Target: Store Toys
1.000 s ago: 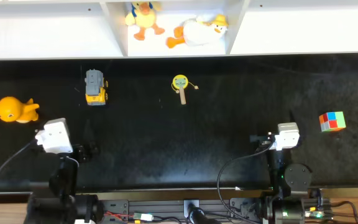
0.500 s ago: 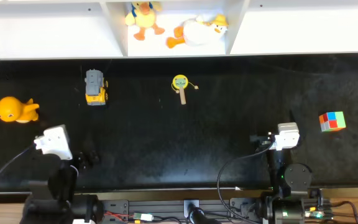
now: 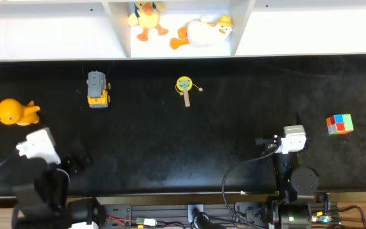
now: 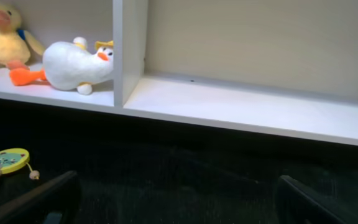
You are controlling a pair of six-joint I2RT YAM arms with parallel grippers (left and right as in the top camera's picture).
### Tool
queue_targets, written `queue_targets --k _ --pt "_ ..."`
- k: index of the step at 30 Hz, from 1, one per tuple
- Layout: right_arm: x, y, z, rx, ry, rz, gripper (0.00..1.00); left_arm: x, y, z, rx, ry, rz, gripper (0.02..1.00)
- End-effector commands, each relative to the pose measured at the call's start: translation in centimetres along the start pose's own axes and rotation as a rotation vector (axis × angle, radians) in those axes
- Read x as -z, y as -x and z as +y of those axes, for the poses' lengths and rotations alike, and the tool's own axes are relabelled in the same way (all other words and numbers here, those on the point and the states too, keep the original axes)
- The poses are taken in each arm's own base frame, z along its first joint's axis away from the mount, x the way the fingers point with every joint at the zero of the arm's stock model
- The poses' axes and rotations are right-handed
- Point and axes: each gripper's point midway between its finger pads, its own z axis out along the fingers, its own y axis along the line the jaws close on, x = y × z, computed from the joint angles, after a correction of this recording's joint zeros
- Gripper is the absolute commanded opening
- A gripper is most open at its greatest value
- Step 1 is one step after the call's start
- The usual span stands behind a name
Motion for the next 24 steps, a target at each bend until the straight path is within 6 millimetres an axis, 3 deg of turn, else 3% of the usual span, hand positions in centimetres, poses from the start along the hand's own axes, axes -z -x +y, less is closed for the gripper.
queue_targets --k 1,13,24 --pt "0.0 0.1 -0.1 0.0 -0.006 -0.01 0.996 -1.2 0.1 -0.3 0.063 -0.02 0.08 0.998" --pt "0.0 0.1 -0.1 0.0 -0.006 -0.01 0.996 -5.3 -0.3 0.4 0.154 -0.017 0.223 0.998" --pt "0.0 0.1 -0.1 0.0 -0.006 -0.01 0.993 -5.5 0.8 4.3 0.291 0.08 0.168 0.998"
